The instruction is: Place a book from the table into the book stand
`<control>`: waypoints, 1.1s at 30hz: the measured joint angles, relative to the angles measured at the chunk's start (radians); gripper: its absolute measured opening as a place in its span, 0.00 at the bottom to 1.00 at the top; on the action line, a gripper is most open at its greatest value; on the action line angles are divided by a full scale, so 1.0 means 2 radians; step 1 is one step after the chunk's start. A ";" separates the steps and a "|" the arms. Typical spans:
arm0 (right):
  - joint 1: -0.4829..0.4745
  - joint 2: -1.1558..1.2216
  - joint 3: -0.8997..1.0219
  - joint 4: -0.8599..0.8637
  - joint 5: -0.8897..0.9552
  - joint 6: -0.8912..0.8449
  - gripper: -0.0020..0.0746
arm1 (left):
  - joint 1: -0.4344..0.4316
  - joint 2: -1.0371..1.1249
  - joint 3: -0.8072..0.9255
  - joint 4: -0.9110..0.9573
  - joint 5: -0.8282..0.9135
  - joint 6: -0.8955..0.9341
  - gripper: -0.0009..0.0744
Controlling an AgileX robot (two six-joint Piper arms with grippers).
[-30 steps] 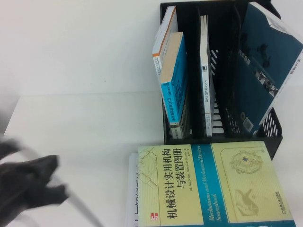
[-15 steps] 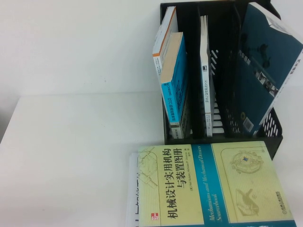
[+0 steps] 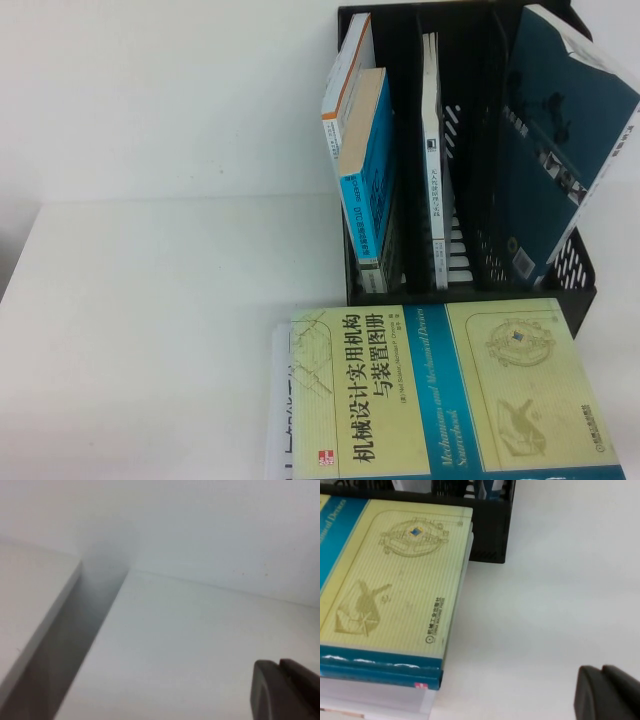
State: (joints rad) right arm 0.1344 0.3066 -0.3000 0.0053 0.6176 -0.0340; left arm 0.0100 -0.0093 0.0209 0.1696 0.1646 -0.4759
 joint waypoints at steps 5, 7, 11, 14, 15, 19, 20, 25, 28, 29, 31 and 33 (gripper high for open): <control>0.000 0.000 0.000 0.000 0.000 0.000 0.04 | 0.000 0.000 0.000 -0.192 0.054 0.238 0.01; 0.000 0.000 0.000 0.000 0.000 0.000 0.04 | 0.000 0.000 0.000 -0.218 0.072 0.282 0.01; 0.000 0.000 0.000 0.000 0.000 0.000 0.04 | 0.000 -0.001 0.000 -0.228 0.075 0.309 0.01; 0.000 0.000 0.000 0.000 0.000 0.000 0.04 | 0.000 -0.001 0.000 -0.218 0.070 0.300 0.01; 0.000 0.000 0.000 0.000 0.000 0.000 0.04 | 0.000 -0.001 0.000 -0.216 0.068 0.296 0.01; 0.000 0.000 0.000 0.000 0.000 0.000 0.04 | 0.000 -0.001 0.000 -0.215 0.066 0.290 0.01; 0.000 0.000 0.000 0.000 0.000 0.000 0.04 | 0.000 -0.001 0.000 -0.216 0.066 0.290 0.01; 0.000 0.000 0.000 0.000 0.000 0.000 0.04 | 0.012 -0.001 0.000 -0.217 0.066 0.290 0.01; 0.000 0.000 0.000 0.000 0.000 0.000 0.04 | 0.036 -0.001 0.000 -0.219 0.069 0.290 0.01; 0.000 0.000 0.000 0.000 0.000 0.000 0.04 | 0.043 -0.001 0.000 -0.222 0.072 0.290 0.01; 0.000 0.000 0.000 0.000 0.000 0.000 0.04 | 0.049 -0.001 -0.001 -0.228 0.076 0.293 0.01; 0.000 0.000 0.000 0.000 0.000 0.000 0.04 | 0.049 -0.001 -0.001 -0.230 0.078 0.308 0.01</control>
State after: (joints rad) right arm 0.1344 0.3066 -0.3000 0.0053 0.6176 -0.0340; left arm 0.1085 -0.0113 0.0191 -0.2906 0.3199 0.1394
